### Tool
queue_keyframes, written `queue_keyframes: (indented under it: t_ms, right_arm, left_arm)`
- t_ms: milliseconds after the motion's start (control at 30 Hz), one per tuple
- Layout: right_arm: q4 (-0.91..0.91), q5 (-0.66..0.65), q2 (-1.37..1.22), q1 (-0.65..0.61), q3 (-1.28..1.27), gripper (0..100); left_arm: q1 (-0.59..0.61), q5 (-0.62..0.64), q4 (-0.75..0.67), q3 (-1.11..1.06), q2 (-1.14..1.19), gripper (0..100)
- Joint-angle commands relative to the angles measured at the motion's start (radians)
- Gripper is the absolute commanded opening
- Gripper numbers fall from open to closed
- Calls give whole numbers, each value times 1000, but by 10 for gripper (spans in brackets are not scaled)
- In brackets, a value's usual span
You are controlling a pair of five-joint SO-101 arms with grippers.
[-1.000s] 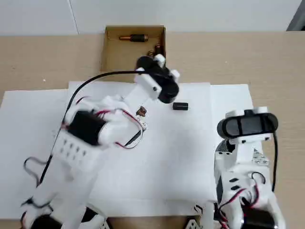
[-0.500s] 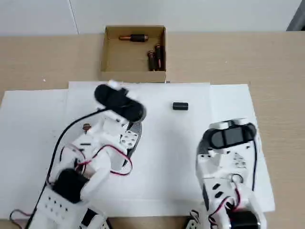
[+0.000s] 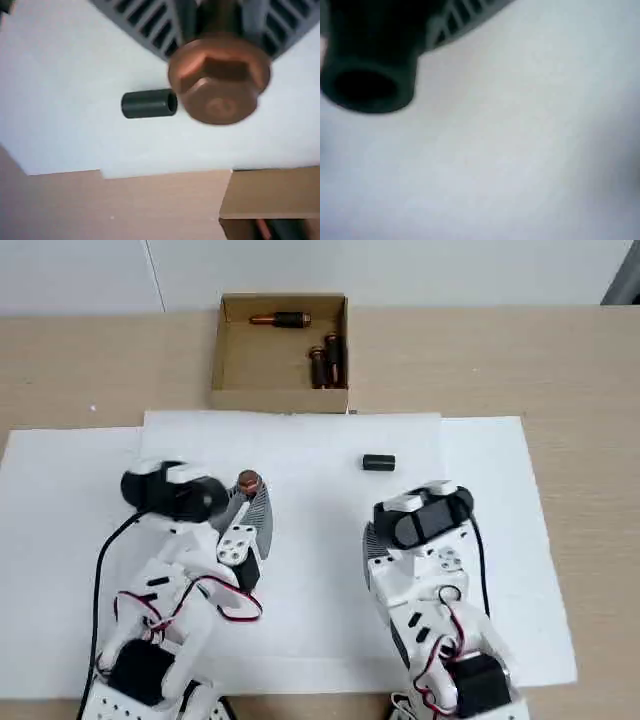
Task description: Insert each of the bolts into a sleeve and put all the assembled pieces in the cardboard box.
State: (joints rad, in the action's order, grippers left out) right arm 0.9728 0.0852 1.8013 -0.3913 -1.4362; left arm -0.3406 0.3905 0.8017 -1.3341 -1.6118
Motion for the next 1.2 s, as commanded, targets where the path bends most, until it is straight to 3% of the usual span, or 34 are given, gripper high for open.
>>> queue_keyframes:
  t_ms: [0,133,433,867,1167]
  right_arm:
    - [-120,8,12,-56,-28,4]
    - [-165,3,12,-145,-64,4]
    - [-165,0,10,-291,-106,3]
    - [-174,-212,12,-302,-117,3]
    - [-222,-279,12,-302,-95,3]
  left_arm:
    - [5,87,-34,-51,-117,6]
    - [11,149,-43,-127,-219,6]
    - [3,236,-226,-134,-198,6]
    - [-123,236,-244,-133,-198,6]
    - [-129,236,-244,-170,-198,6]
